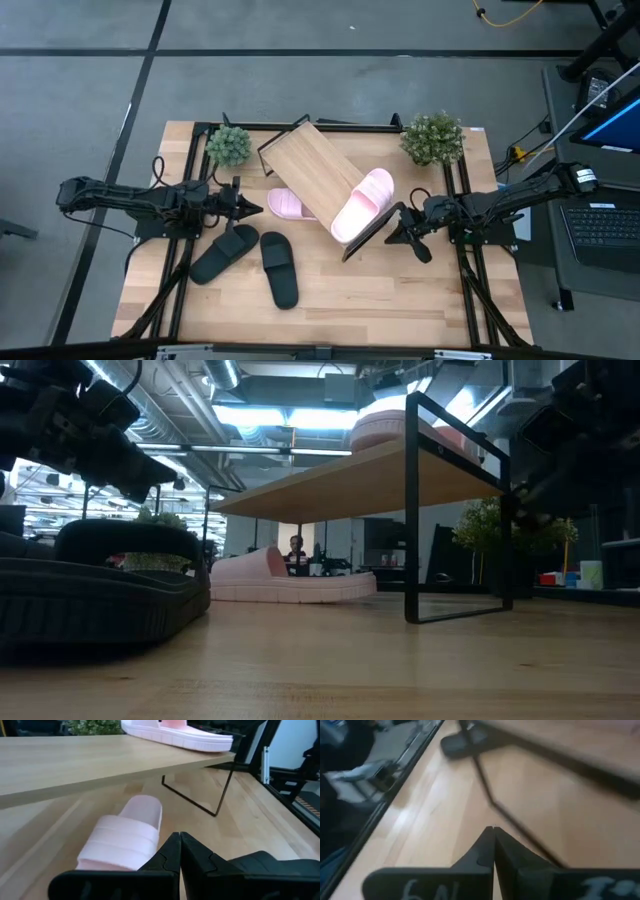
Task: Pick and place slides into the shelf
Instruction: Put the pink slipper on the shelf
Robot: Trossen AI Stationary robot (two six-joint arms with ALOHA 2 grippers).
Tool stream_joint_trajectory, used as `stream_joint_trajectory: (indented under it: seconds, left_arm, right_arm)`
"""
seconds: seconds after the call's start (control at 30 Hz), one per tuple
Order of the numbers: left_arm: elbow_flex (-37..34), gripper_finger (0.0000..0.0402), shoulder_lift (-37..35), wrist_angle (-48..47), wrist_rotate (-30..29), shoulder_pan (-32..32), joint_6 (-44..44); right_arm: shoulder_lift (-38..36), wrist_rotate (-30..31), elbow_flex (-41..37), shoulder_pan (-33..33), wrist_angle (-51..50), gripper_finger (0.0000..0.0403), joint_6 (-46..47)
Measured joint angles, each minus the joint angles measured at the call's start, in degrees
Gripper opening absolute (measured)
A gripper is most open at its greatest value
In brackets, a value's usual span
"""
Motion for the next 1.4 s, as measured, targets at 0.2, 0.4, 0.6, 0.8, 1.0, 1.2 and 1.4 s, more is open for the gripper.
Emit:
stream_joint_trajectory:
  seconds: [0.2,0.4,0.6,0.8,1.0,1.2,1.4]
  left_arm:
    - [0.0,0.0,3.35,2.07,-0.31,-1.84,-0.49]
    - [0.0,0.0,6.81,2.23,-2.71,-2.79,-3.48]
    - [0.0,0.0,8.3,4.04,-3.82,-2.77,-4.03]
    - [0.0,0.0,10.82,4.26,-4.02,-2.75,-4.4]
    - [0.0,0.0,13.19,5.14,-4.02,-2.71,-4.39]
    - [0.0,0.0,14.29,8.36,-4.04,-2.68,-4.42]
    - [0.0,0.0,15.13,12.22,-4.02,-2.68,-5.03]
  right_arm:
    - [0.0,-9.86,0.0,0.51,-1.03,0.0007,2.3]
    - [-0.02,-10.38,0.0,2.41,-1.03,0.0007,1.12]
    - [-0.02,-10.38,0.0,3.04,-0.66,0.0007,0.67]
    - [-0.04,-12.28,0.0,3.04,-0.66,0.0007,0.61]
    - [-0.04,-12.3,0.0,3.04,-0.66,0.0007,0.83]
    - [-0.04,-12.32,0.0,3.04,-0.68,0.0007,1.0]
    - [-0.04,-12.3,0.0,3.04,-0.66,0.0007,1.33]
